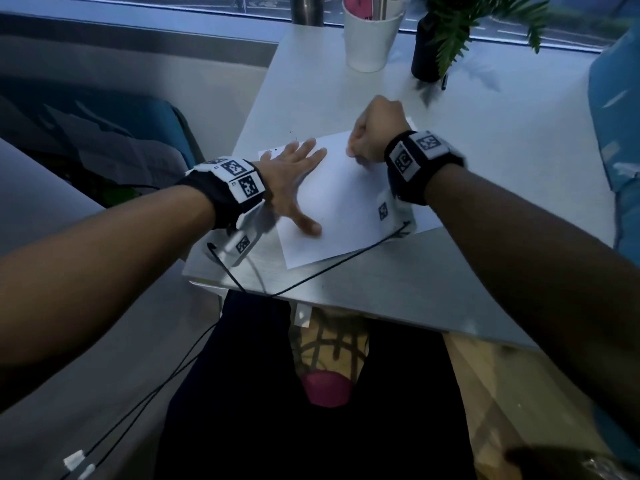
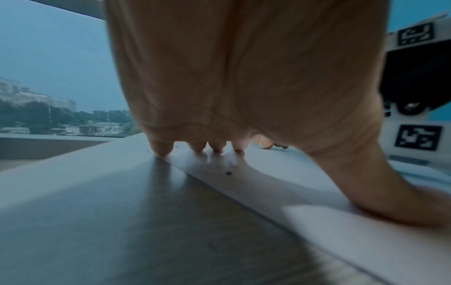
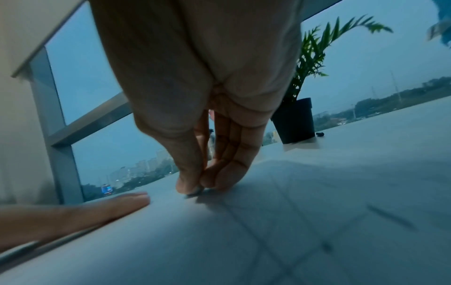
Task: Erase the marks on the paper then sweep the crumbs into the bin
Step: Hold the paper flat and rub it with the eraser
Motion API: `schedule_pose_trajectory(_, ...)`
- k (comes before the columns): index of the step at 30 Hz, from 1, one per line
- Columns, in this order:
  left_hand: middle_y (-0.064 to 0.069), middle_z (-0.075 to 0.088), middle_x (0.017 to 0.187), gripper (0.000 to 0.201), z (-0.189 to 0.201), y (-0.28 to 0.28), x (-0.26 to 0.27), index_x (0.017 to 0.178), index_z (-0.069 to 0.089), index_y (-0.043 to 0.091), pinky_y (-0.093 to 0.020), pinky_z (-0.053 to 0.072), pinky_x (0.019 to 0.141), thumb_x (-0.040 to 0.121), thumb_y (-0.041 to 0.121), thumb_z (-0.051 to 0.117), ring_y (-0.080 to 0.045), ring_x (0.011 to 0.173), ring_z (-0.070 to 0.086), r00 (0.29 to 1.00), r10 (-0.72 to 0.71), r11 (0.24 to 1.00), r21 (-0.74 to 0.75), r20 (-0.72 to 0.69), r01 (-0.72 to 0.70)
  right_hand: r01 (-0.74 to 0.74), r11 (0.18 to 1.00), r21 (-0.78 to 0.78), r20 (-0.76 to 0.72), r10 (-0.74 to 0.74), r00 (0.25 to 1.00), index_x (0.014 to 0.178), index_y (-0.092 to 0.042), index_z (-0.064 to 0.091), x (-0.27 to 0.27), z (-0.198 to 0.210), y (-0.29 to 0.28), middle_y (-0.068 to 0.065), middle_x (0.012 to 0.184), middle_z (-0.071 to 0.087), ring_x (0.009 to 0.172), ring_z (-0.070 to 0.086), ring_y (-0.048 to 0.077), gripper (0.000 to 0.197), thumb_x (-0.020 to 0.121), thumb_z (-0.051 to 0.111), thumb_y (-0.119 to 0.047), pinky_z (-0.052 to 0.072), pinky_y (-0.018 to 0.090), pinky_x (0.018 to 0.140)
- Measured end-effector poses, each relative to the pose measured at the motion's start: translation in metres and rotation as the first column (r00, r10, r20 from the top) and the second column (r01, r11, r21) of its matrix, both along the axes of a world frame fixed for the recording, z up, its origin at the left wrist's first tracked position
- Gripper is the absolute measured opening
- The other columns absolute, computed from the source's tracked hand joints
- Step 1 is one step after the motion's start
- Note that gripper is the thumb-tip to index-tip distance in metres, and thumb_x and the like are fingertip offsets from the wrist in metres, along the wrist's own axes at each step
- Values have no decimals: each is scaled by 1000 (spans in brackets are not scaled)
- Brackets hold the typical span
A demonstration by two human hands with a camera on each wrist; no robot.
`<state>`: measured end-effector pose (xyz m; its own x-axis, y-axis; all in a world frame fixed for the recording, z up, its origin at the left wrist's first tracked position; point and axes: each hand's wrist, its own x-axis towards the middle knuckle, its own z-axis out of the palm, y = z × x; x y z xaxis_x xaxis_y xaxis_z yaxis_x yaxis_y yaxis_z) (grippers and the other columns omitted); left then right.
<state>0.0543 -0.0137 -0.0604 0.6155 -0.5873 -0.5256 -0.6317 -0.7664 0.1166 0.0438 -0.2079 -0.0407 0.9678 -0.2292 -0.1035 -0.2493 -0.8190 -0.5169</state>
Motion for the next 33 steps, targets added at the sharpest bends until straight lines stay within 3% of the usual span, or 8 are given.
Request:
schedule_pose_trajectory(6, 0, -24, 161, 149, -3, -2, 2, 153, -19, 31, -60, -2, 115, 48, 77, 77, -26, 148, -19, 1000, 15, 1000, -13, 6, -15, -294, 955, -44, -56, 292, 955, 90, -3, 75, -23, -12, 30, 11, 84, 74, 85, 71, 24, 29, 70, 73, -23, 58, 32, 79)
schedule_pose_trajectory(11, -1, -21, 161, 151, -4, -4, 1, 153, -16, 30, -62, 4, 116, 42, 81, 74, -27, 149, -15, 999, 16, 1000, 6, 36, -16, -107, 993, -55, -2, 107, 994, 86, -5, 77, -20, 3, 10, 10, 87, 73, 87, 70, 19, 18, 73, 73, -16, 56, 28, 76)
schedule_pose_trajectory(14, -1, -20, 162, 150, -4, -3, 1, 154, -14, 33, -63, 4, 115, 43, 79, 76, -27, 149, -14, 1000, 26, 1000, -15, 16, -26, -399, 909, -123, -76, 392, 917, 59, -6, 57, -45, -6, 44, 13, 72, 61, 76, 63, 23, 22, 78, 58, -17, 40, 27, 64)
schedule_pose_trajectory(18, -3, -18, 162, 148, -2, -8, -4, 154, -14, 28, -66, 11, 114, 47, 78, 76, -28, 150, -11, 998, 19, 1000, 16, 54, -20, -194, 980, -38, 2, 194, 981, 77, -3, 75, -31, -6, 21, 9, 77, 75, 82, 72, 21, 20, 69, 68, -20, 57, 30, 74)
schedule_pose_trajectory(22, -2, -19, 162, 146, 1, -6, -5, 154, -14, 28, -65, 10, 115, 51, 73, 78, -27, 150, -12, 998, 24, 999, 21, 50, -25, -438, 891, -118, -81, 431, 899, 78, -4, 75, -55, -13, 49, 13, 75, 69, 80, 66, 17, 23, 71, 62, -21, 49, 27, 73)
schedule_pose_trajectory(26, -3, -20, 162, 145, 4, -9, -9, 154, -16, 25, -65, 12, 115, 53, 75, 75, -27, 150, -12, 998, 16, 998, 60, 59, -20, -209, 968, -140, -132, 191, 973, 78, -13, 67, -34, 4, 3, 11, 94, 71, 84, 62, 16, 27, 62, 65, -34, 44, 20, 67)
schedule_pose_trajectory(30, -3, -23, 161, 150, 6, -8, -7, 154, -17, 27, -64, 8, 116, 48, 75, 77, -28, 149, -15, 999, 12, 998, 58, 38, -14, -452, 877, -165, -11, 457, 889, 65, -3, 71, -73, -14, 50, 11, 71, 71, 67, 67, 23, 15, 70, 59, -10, 48, 24, 60)
schedule_pose_trajectory(33, -3, -26, 160, 154, 6, -8, -7, 153, -20, 28, -63, 7, 116, 38, 80, 69, -28, 148, -18, 1000, 2, 996, 87, 26, -4, -289, 949, -127, -55, 284, 957, 74, 2, 73, -59, -5, 26, 12, 73, 71, 77, 70, 24, 24, 68, 60, -18, 54, 31, 71)
